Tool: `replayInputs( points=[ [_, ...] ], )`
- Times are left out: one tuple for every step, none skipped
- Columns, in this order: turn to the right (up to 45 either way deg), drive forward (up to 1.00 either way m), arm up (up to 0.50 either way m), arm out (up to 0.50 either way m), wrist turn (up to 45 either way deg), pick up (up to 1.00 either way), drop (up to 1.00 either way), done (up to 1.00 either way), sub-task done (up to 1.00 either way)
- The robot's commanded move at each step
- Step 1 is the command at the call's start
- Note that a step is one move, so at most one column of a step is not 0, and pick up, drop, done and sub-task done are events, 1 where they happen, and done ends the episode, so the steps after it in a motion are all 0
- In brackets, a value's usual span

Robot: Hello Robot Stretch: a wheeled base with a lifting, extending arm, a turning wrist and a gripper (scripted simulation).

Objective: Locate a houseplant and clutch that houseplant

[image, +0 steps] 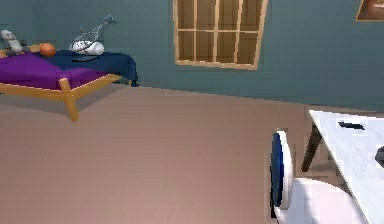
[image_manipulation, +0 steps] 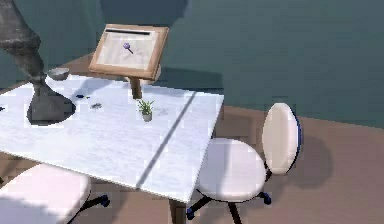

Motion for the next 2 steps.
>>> replayInputs(
  points=[
    [-9.0, 0.00, 0.00, 0.00, 0.0, 0.00, 0.00, 0.00, 0.00],
    [-3.0, 0.00, 0.00, 0.00, 0.0, 0.00, 0.00, 0.00, 0.00]
  ],
)
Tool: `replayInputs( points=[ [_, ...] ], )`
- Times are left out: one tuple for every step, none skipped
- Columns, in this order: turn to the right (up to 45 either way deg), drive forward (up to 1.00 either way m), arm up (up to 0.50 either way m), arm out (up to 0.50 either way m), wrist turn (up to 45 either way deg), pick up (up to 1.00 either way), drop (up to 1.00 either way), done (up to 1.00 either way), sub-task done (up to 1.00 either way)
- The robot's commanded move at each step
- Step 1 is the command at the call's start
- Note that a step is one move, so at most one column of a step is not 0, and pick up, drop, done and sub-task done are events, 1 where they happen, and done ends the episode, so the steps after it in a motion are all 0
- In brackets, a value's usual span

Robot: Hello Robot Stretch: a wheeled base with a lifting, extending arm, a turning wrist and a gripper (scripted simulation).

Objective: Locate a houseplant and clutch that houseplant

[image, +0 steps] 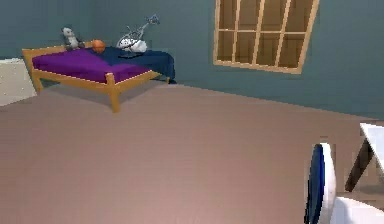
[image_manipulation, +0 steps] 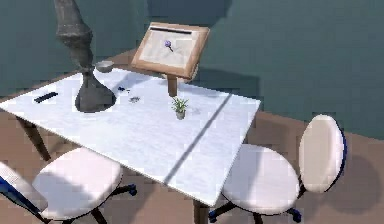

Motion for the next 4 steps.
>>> replayInputs(
  points=[
    [45.0, 0.00, 0.00, 0.00, 0.0, 0.00, 0.00, 0.00, 0.00],
    [12.0, 0.00, 0.00, 0.00, 0.0, 0.00, 0.00, 0.00, 0.00],
    [0.0, 0.55, 0.00, 0.00, 0.0, 0.00, 0.00, 0.00, 0.00],
    [-30.0, 0.00, 0.00, 0.00, 0.0, 0.00, 0.00, 0.00, 0.00]
  ],
)
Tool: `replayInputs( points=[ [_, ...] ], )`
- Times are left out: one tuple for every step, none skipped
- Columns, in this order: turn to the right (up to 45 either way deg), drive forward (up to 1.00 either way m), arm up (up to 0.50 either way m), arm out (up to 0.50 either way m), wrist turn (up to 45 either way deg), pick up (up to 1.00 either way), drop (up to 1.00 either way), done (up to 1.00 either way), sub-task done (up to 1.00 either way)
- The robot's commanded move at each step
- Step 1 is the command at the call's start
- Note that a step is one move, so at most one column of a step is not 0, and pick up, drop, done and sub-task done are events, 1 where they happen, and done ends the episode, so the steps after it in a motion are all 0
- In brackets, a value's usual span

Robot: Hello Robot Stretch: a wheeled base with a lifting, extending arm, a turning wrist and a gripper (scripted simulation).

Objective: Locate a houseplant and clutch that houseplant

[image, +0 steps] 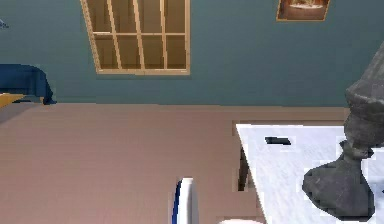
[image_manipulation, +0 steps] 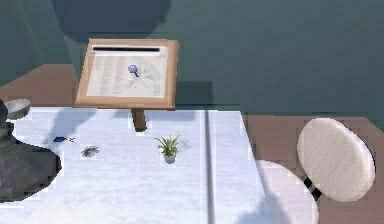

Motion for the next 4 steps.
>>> replayInputs(
  points=[
    [0.0, 0.00, 0.50, 0.00, 0.0, 0.00, 0.00, 0.00, 0.00],
    [0.0, 0.00, 0.22, 0.00, 0.0, 0.00, 0.00, 0.00, 0.00],
    [0.0, 0.00, 0.00, 0.44, 0.0, 0.00, 0.00, 0.00, 0.00],
    [0.0, 0.00, 0.00, 0.00, 45.0, 0.00, 0.00, 0.00, 0.00]
  ],
)
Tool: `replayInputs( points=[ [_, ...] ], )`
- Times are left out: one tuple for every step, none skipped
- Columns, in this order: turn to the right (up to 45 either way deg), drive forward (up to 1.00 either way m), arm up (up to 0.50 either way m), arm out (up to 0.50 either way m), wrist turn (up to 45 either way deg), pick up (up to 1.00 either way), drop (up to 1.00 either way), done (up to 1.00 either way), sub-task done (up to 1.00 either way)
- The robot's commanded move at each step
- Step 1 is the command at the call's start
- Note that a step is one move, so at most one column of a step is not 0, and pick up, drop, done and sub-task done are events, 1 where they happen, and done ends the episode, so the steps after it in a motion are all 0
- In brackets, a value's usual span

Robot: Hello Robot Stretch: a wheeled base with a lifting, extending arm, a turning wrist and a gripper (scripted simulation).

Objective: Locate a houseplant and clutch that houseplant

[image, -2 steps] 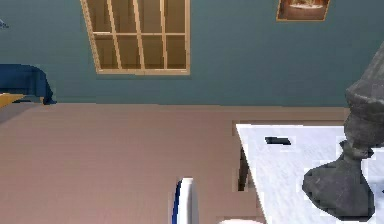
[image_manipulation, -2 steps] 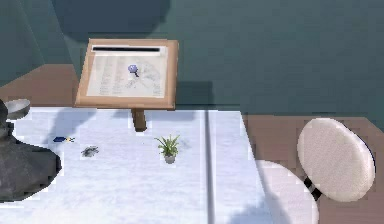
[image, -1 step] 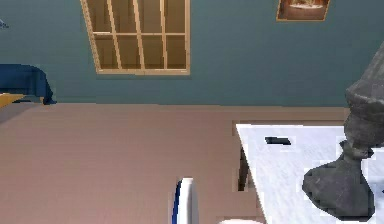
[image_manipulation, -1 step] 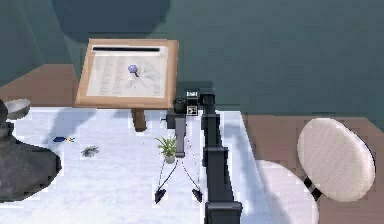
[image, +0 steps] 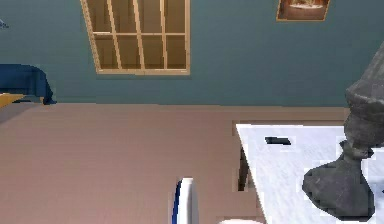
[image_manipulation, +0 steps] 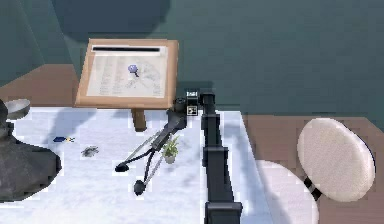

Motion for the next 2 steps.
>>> replayInputs(
  points=[
    [0.0, 0.00, 0.00, 0.00, 45.0, 0.00, 0.00, 0.00, 0.00],
    [0.0, 0.00, 0.00, 0.00, 45.0, 0.00, 0.00, 0.00, 0.00]
  ],
)
